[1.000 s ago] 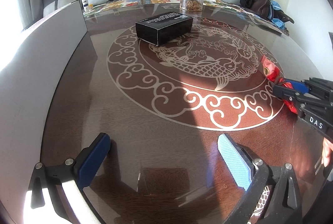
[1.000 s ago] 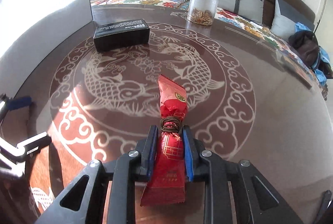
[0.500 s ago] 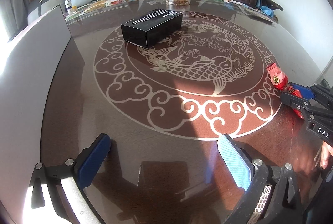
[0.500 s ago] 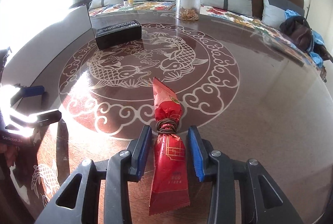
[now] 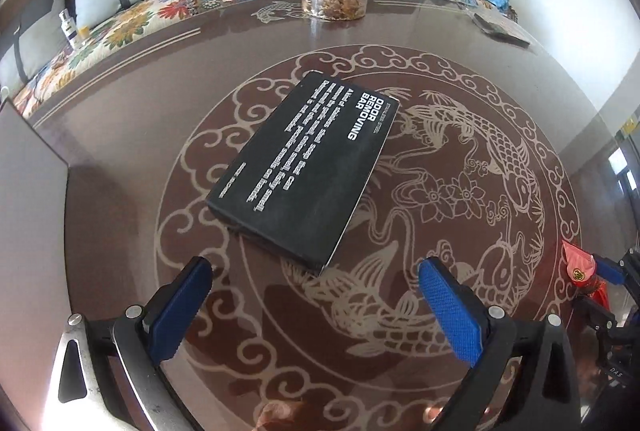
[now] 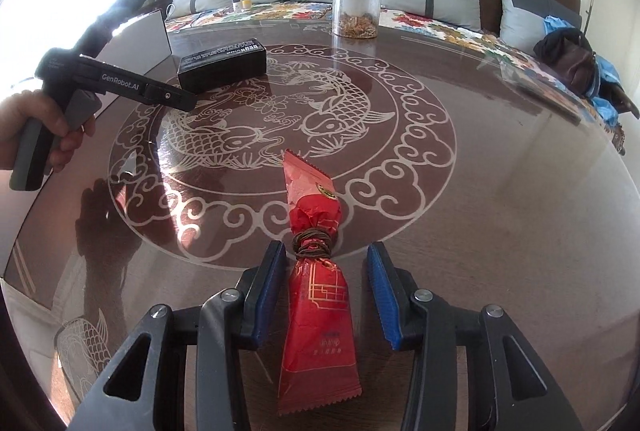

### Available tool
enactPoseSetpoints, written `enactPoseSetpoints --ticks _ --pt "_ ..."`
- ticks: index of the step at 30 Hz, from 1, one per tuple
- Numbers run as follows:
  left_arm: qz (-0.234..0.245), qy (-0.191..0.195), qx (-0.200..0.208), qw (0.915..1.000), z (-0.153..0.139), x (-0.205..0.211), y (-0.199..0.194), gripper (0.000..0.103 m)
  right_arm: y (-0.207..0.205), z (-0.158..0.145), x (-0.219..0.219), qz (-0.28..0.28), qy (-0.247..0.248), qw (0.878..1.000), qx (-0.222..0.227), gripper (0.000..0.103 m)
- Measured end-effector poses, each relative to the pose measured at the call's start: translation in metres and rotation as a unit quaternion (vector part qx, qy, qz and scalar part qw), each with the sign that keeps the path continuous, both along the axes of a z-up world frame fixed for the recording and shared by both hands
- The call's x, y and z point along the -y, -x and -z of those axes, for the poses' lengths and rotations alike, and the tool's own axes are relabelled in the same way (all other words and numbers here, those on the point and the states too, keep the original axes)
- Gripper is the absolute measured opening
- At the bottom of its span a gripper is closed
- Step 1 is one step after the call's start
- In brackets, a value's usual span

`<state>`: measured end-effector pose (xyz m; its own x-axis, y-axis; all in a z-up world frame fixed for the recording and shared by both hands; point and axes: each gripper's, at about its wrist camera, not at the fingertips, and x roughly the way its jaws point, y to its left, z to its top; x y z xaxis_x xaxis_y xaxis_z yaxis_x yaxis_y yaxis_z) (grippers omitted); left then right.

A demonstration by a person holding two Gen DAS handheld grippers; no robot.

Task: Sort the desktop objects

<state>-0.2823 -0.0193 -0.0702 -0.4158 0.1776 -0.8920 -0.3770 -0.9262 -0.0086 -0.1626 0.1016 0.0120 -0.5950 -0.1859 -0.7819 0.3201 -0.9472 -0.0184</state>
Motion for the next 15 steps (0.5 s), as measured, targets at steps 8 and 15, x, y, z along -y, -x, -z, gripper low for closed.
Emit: enactPoseSetpoints --ticks 8,15 --pt "-0.001 0.002 -0.005 1.0 0.006 -0.02 0.043 0.103 0.0 0.0 0.0 0.0 0.002 1.0 0.001 0.044" --pt "-0.073 -0.012 -0.054 0.9959 0.001 -0.009 0.025 0.057 -0.001 0.0 0.0 0.0 0.002 1.0 0.001 0.044"
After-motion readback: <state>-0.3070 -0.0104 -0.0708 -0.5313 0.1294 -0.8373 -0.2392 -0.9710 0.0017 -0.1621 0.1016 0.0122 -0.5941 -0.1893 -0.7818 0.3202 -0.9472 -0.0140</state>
